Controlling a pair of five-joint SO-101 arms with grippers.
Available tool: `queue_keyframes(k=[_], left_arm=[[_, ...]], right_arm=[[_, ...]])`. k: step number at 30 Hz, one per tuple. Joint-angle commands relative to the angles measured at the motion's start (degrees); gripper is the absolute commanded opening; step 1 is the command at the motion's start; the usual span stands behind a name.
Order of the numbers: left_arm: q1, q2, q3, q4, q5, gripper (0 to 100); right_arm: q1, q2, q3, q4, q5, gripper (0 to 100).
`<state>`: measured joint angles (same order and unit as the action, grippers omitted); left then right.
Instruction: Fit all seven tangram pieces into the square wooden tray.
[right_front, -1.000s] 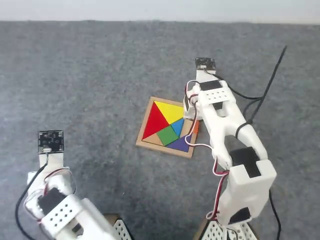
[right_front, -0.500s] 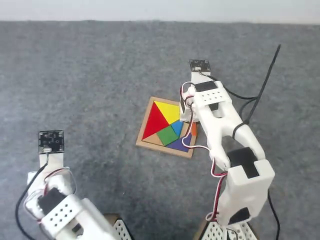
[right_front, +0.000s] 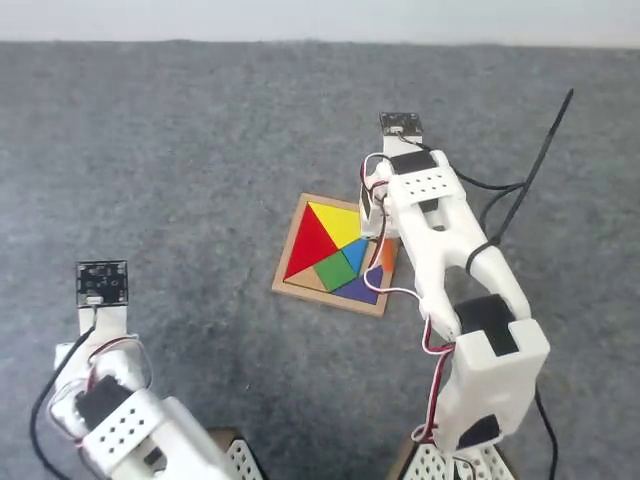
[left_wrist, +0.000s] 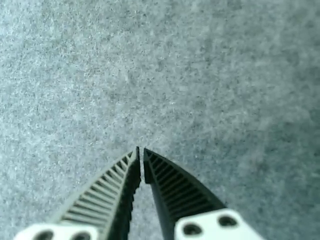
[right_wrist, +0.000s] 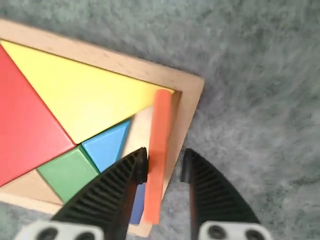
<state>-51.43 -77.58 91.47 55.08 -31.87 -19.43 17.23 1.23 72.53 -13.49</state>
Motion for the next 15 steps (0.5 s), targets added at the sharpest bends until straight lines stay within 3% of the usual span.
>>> queue_keyframes(k=[1, 8, 13, 15], left_arm=[[0.1, -0.7, -0.6, -0.6, -0.4, 1], [0.1, -0.7, -0.6, -0.6, -0.4, 1], [0.1, -0.7, -0.6, -0.6, -0.4, 1], [0.1, -0.7, -0.6, -0.6, -0.4, 1]], right_arm=[[-0.3, -3.8, -6.8, 3.8, 2.7, 15.1], [0.5, -8.3, -8.0, 8.1, 7.6, 14.9], [2.1, -5.8, -1.8, 1.5, 9.2, 1.5], [1.3, -4.5, -1.8, 0.7, 12.0, 1.0]])
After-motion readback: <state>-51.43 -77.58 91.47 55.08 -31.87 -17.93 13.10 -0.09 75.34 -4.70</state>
